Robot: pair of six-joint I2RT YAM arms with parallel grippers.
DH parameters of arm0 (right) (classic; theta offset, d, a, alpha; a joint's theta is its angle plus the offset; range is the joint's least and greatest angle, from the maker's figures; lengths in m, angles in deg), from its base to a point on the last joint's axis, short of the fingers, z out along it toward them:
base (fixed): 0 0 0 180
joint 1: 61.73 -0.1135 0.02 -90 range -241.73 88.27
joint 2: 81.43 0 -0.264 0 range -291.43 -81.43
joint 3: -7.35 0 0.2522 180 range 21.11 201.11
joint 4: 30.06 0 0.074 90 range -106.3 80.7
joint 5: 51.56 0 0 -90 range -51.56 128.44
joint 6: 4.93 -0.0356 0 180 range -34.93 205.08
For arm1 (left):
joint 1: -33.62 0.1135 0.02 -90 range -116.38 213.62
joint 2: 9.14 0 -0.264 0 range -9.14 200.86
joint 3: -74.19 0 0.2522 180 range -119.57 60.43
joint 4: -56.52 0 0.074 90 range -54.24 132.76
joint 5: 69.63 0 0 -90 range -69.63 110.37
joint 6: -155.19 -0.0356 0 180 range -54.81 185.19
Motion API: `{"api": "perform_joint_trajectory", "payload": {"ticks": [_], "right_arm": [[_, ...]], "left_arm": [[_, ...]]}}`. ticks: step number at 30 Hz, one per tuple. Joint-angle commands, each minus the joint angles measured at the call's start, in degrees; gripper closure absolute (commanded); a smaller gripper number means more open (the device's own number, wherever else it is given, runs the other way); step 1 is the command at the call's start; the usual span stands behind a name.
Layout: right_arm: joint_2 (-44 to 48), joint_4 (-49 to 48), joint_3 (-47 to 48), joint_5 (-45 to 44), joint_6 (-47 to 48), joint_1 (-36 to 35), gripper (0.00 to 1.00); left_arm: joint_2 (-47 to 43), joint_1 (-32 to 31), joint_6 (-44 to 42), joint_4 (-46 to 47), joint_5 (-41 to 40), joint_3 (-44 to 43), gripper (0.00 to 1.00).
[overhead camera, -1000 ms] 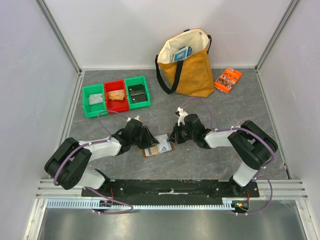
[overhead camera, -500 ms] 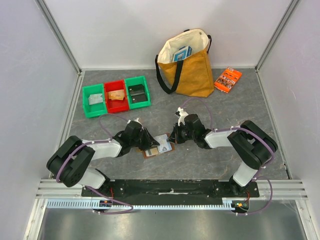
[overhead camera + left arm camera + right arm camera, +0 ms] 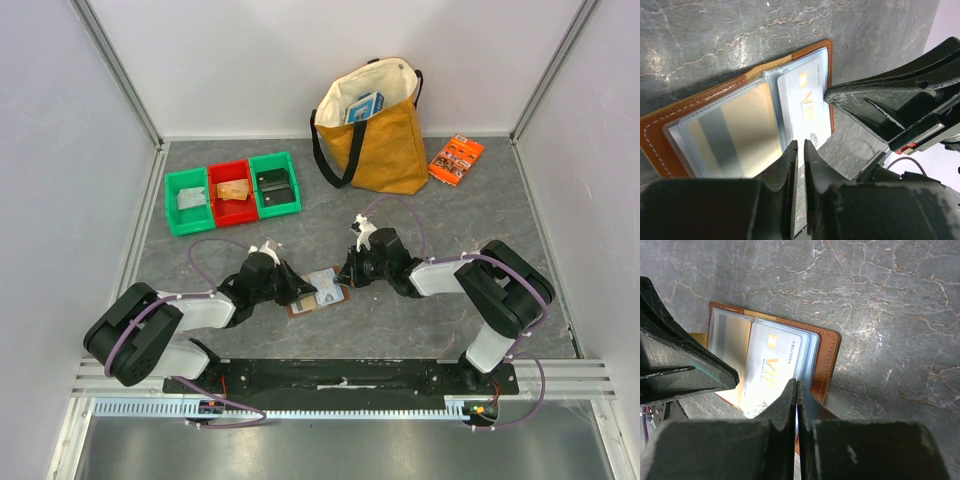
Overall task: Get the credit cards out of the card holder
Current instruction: Remove the credit card from the card holder.
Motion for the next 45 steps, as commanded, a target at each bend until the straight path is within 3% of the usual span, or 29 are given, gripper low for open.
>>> {"api": "perform_joint_trajectory", "payload": {"ticks": [1,9,14,45], "right_arm": [[-2.02,3.24,-1.56,0.12,0.35,0.0,0.97],[-1.76,3.07,-1.82,-0.06,0.18,0.0,0.97],[-2.11,3.07,-1.64,0.12,0.26,0.0,0.97],[-2.46,2.63,-1.82,0.73,0.0,0.09,0.99]], "left_arm": [[-0.66,-0.42,1.49,5.39,0.89,0.27,0.84],[0.58,-0.33,1.15,-3.21,-2.27,-1.22,0.67],[1.54,-0.42,-0.7,-3.75,-1.84,-2.19,0.63],[9.19,-0.33,4.57,23.93,4.93,4.22,0.82]]}}
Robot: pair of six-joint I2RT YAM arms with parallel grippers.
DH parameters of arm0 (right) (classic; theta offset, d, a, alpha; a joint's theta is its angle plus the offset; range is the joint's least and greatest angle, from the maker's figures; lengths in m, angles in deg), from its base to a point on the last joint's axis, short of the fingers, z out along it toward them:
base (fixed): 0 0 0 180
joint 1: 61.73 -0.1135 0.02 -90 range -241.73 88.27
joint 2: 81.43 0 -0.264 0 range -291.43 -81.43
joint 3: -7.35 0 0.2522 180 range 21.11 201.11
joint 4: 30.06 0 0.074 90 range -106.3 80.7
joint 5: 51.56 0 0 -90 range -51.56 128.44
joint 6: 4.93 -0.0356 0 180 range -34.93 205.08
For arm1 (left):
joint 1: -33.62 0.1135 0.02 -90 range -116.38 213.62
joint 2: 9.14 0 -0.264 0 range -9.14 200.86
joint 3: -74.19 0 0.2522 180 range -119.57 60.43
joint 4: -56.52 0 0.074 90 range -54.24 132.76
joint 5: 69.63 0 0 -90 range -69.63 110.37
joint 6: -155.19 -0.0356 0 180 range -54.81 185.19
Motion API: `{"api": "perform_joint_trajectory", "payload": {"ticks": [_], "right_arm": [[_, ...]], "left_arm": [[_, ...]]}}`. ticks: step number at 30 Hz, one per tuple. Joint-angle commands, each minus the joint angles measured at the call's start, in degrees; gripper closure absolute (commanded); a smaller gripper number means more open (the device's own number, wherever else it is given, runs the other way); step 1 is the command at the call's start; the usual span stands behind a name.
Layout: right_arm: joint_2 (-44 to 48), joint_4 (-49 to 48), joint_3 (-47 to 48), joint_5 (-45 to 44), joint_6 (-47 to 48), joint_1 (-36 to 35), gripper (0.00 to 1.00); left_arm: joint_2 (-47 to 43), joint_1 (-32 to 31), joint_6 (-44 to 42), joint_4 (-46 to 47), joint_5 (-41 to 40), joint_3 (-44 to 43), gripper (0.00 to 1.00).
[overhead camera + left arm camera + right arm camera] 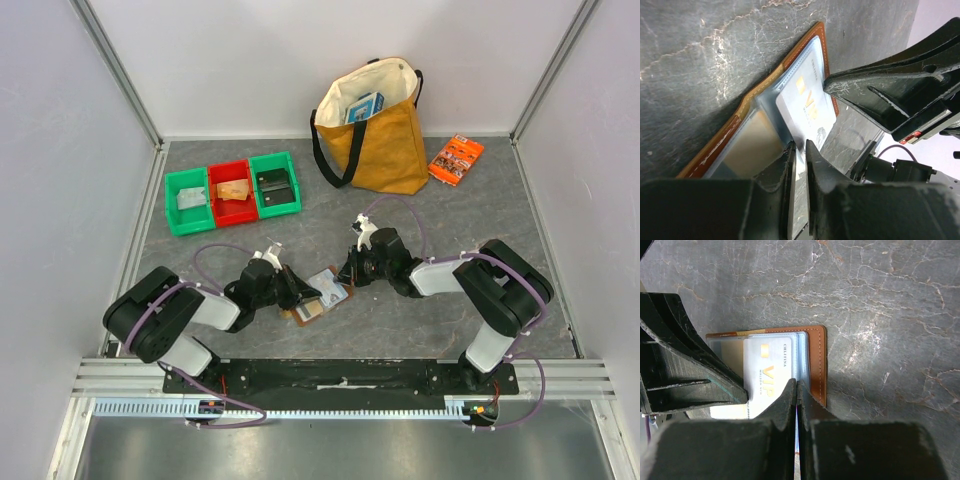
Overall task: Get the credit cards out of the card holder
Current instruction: Remove the credit card from the card holder.
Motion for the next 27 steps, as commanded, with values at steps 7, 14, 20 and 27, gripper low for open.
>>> {"api": "perform_joint_trajectory", "payload": {"ticks": [7,14,20,27], "right_arm": [[-1.98,4.05,-1.51,0.3,0.42,-0.35,0.99],[-2.24,4.31,-1.51,0.12,0.42,-0.35,1.0],[-2.07,4.57,-1.6,-0.23,0.24,0.18,1.0],[0.47,3.35,-1.86,-0.23,0.5,0.36,1.0]], "left_arm": [[2.18,-0.14,3.7,8.29,0.56,-0.28,0.83],[2.1,-0.14,5.02,9.61,-0.23,1.56,0.96],[-1.33,-0.22,5.81,5.93,-0.49,3.32,0.98],[-5.64,-0.14,3.27,-6.99,-2.51,1.75,0.98]]}}
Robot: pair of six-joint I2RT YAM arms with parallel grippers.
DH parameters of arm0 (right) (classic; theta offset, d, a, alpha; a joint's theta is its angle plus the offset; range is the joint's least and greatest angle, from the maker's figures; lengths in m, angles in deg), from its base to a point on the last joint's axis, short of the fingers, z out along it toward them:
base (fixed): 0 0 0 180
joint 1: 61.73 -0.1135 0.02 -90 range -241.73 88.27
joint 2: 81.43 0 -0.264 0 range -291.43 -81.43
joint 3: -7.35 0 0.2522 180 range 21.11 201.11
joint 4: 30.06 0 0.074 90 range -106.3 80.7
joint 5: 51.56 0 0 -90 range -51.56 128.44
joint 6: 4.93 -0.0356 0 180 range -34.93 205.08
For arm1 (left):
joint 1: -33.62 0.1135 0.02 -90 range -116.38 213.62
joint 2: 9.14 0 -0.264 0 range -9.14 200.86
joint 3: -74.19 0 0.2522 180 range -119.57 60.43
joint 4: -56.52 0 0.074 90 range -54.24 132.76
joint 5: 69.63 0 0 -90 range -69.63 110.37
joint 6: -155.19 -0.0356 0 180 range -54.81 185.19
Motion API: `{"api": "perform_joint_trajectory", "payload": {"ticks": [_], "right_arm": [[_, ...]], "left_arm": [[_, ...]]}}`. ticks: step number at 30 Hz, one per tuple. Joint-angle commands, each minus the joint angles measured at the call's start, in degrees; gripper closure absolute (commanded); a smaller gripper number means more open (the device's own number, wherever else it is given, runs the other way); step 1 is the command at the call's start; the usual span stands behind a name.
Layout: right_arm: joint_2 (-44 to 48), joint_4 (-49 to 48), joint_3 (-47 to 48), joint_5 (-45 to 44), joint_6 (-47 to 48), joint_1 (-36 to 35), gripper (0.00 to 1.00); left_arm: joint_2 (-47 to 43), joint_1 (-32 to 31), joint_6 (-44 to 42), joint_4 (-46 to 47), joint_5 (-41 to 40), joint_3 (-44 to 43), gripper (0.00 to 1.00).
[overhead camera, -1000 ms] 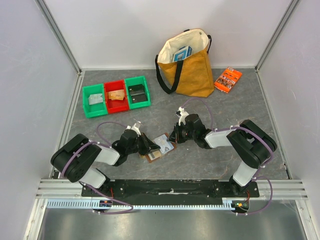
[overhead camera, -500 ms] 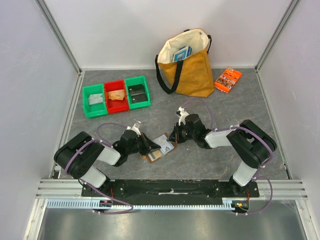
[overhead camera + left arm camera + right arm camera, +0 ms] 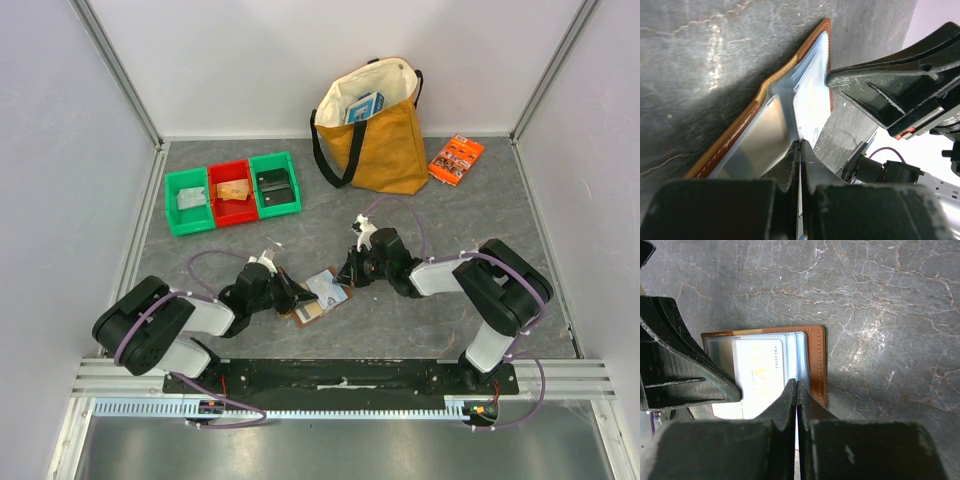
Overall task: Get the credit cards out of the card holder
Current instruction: Remove the credit card from the card holder.
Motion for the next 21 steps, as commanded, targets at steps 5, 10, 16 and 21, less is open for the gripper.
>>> {"api": "perform_joint_trajectory", "payload": {"ticks": [5,10,16,21], "right_arm": [[4.43,-0.54,-2.02,2.77,0.9,0.14,0.96],[4.53,-4.93,-2.11,7.34,-1.21,0.05,0.94],[0.66,-9.25,-2.11,10.43,-4.02,0.14,0.94],[-2.24,-5.91,-2.02,7.89,-4.55,0.31,0.97]], "left_arm": [[-1.14,-0.14,-1.79,-8.43,-1.73,-2.26,0.98],[-0.08,-0.14,-1.62,-8.08,-1.02,-2.62,0.98],[0.01,-0.14,-1.79,-7.82,-0.76,-2.88,0.98],[-0.17,-0.14,-1.62,-7.99,-0.76,-2.71,0.98]]}}
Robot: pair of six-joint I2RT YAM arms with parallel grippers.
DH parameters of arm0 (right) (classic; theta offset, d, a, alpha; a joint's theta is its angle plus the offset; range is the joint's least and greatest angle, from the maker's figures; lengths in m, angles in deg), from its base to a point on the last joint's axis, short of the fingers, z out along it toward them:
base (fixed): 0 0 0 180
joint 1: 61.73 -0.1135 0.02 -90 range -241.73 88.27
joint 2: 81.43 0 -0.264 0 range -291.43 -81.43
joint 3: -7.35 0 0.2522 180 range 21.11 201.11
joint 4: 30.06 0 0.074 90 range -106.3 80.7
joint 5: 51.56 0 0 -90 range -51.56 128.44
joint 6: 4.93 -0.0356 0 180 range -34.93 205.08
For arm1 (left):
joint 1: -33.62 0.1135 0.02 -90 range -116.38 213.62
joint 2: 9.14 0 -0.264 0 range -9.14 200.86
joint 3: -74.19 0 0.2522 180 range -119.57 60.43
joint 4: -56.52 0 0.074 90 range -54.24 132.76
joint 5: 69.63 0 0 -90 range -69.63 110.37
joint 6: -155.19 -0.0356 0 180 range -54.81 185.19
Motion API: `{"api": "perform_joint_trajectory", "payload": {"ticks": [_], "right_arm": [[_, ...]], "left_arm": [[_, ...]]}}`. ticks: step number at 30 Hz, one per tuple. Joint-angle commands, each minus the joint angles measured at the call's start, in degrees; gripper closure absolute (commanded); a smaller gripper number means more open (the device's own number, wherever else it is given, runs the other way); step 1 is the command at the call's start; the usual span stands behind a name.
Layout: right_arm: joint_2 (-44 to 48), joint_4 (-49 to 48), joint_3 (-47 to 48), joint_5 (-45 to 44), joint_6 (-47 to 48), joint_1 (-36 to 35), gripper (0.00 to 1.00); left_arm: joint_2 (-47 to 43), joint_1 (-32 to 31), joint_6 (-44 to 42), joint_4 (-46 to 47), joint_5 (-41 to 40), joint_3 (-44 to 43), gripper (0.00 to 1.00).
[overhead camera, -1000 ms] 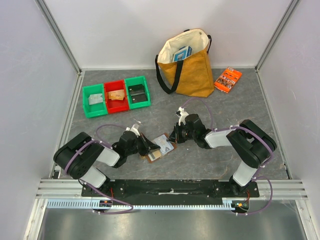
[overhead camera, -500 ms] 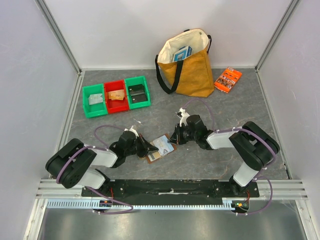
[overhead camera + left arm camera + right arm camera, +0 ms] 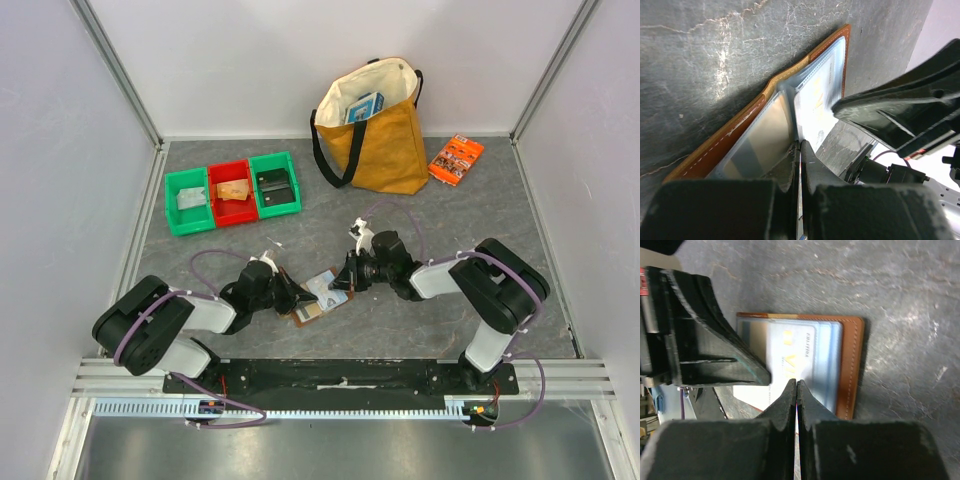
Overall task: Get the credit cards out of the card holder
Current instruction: Remove the credit card from the card holder.
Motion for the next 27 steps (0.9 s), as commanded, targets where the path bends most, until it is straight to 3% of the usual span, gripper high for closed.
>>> {"api": "perform_joint_trajectory", "payload": {"ticks": [1,13,21,27], "right_arm": [[-2.37,0.34,-0.44,-1.14,-1.45,0.47,0.98],[-3.17,7.81,-1.77,-6.51,-0.31,2.14,1.0],[-3.96,9.66,-1.59,-7.04,0.57,2.23,1.0],[-4.05,9.57,-1.5,-7.04,0.57,2.23,1.0]], "left_arm": [[0.49,-0.2,-1.4,-1.41,-0.17,-0.76,0.98],[0.67,-0.03,1.5,-1.76,-0.17,0.12,0.98],[-0.48,-0.03,2.21,-1.85,-0.43,0.56,0.85],[-0.22,-0.03,2.21,0.77,0.0,0.82,0.83]]}}
